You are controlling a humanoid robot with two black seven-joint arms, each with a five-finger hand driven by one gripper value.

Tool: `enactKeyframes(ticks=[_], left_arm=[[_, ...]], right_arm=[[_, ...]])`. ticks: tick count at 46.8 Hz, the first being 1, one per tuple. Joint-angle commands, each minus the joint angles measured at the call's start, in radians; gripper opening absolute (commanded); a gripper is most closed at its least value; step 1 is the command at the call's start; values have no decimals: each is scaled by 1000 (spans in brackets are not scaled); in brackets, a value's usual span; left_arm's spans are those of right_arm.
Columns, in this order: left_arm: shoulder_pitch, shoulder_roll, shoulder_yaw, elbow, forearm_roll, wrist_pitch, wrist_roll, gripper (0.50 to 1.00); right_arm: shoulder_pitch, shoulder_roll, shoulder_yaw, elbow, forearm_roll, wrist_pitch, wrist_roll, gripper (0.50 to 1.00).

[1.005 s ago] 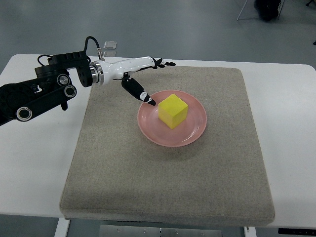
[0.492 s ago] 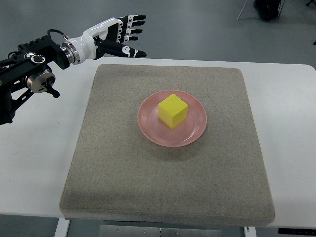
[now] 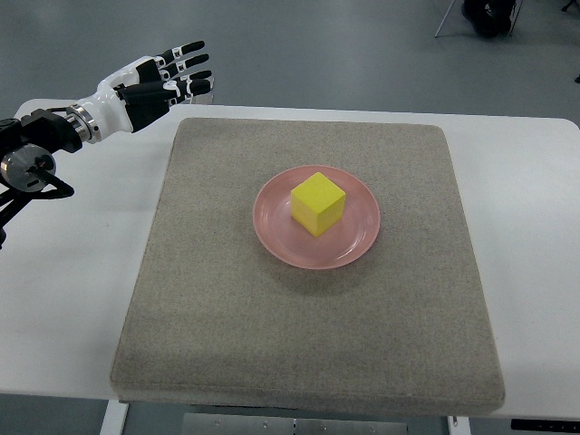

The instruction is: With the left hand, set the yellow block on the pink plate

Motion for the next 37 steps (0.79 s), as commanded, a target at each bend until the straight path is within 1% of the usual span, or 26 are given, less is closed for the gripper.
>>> enactKeyframes(ticks=[1,7,9,13,18,24,37], left_arm=[[-1,1,-9,39,-90,-75,59,994],[0,2,-14,87,-236,-167,163,994],[0,2,-14,96,-277,-189,188,994],[6,2,-14,99,-342,-206,223,994],[25,2,-14,98,-389,-209,237,994],[48,1,-14,95,-431,-209,238,994],[77,21,-49,96,-439,-206,238,994]], right_arm=[[0,0,0,0,0,0,0,924],[0,0,0,0,0,0,0,924],[0,0,0,0,0,0,0,924],[0,0,0,0,0,0,0,924],[0,0,0,0,0,0,0,924],[0,0,0,0,0,0,0,924],[0,0,-2,0,0,2,0,924]])
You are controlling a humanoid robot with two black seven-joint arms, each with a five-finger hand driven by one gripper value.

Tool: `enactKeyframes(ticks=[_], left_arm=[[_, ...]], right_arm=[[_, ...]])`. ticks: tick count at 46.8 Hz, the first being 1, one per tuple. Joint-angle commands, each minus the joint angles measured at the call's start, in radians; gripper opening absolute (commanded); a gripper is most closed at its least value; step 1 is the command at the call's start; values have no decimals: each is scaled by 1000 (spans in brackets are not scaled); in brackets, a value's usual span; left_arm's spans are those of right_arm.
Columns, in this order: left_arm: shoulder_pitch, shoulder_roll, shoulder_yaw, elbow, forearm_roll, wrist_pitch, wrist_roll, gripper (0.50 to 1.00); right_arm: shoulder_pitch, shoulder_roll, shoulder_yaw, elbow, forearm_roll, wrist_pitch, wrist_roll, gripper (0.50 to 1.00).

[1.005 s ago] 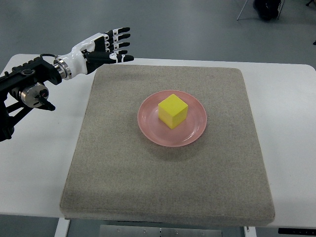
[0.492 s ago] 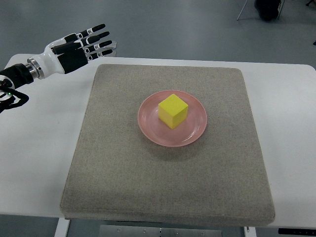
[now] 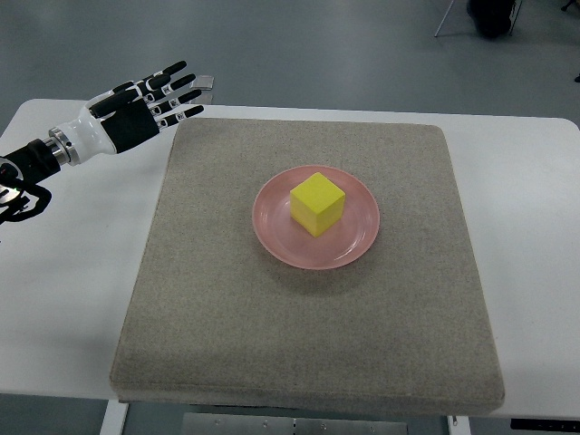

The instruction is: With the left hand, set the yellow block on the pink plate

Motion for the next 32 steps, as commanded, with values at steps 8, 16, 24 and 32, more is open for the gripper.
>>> enactKeyframes(ticks=[8,16,24,32], left_arm=[[14,14,-26,4,5,5,-3,994],[29,13,-26,-1,8,10,-6,994],[31,14,-26,-4,3,10,-8,994],[31,16,-28,-1,3,10,-8,994]], right_arm=[[-2,0,-4,3,-2,1,0,924],[-2,0,-4,3,-2,2,0,924],[-3,0,-5,15,-8,1,0,924],[-3,0,-7,17,-8,-10,-6,924]])
